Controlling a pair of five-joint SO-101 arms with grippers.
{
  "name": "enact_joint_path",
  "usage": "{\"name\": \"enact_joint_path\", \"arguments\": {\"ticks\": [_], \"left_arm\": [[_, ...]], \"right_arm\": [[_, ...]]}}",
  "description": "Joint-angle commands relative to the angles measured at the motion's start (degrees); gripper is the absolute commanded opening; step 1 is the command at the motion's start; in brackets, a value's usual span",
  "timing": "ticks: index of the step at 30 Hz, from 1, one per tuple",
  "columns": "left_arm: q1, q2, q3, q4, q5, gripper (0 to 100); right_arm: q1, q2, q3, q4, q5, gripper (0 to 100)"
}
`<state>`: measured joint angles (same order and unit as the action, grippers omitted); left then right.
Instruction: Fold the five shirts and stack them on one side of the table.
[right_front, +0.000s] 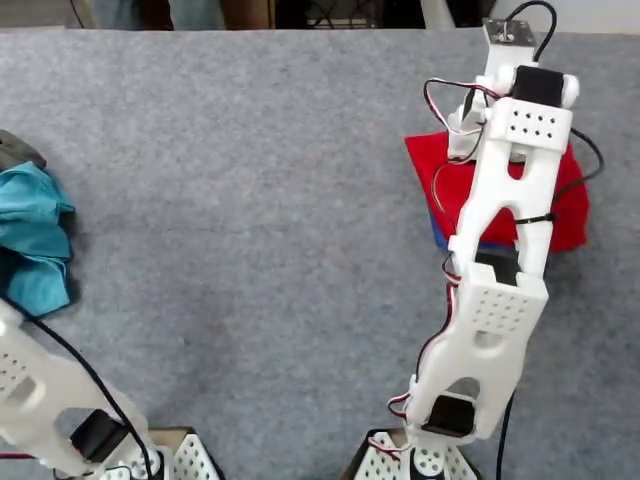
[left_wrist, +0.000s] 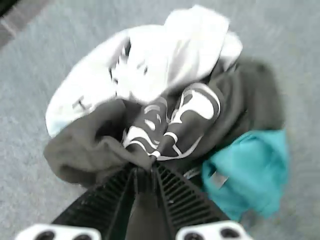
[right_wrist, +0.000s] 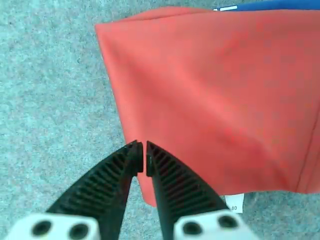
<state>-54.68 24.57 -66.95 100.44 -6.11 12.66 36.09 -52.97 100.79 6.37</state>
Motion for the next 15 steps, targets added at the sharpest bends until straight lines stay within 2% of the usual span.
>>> {"name": "enact_joint_path", "arguments": {"ticks": [1,7,10,15], "left_arm": [[6.7,-9.8,-6.4,0.5,3.5,3],[23.3,-25.4,-6.3,0.4,9.2,3],[34.7,-30.7,-6.3,0.4,13.0,3],[55.3,-28.8,-6.2,0.3,17.3,3]], "right_arm": [[-0.7,-3.8,-0.1,0.4,-1.7,1.8],[-0.7,-3.9,2.7,0.4,-1.8,1.8],[-0.3,-4.1,5.0,0.4,-1.8,1.8],[-0.3,-4.1,5.6,0.3,-1.8,1.8]]}}
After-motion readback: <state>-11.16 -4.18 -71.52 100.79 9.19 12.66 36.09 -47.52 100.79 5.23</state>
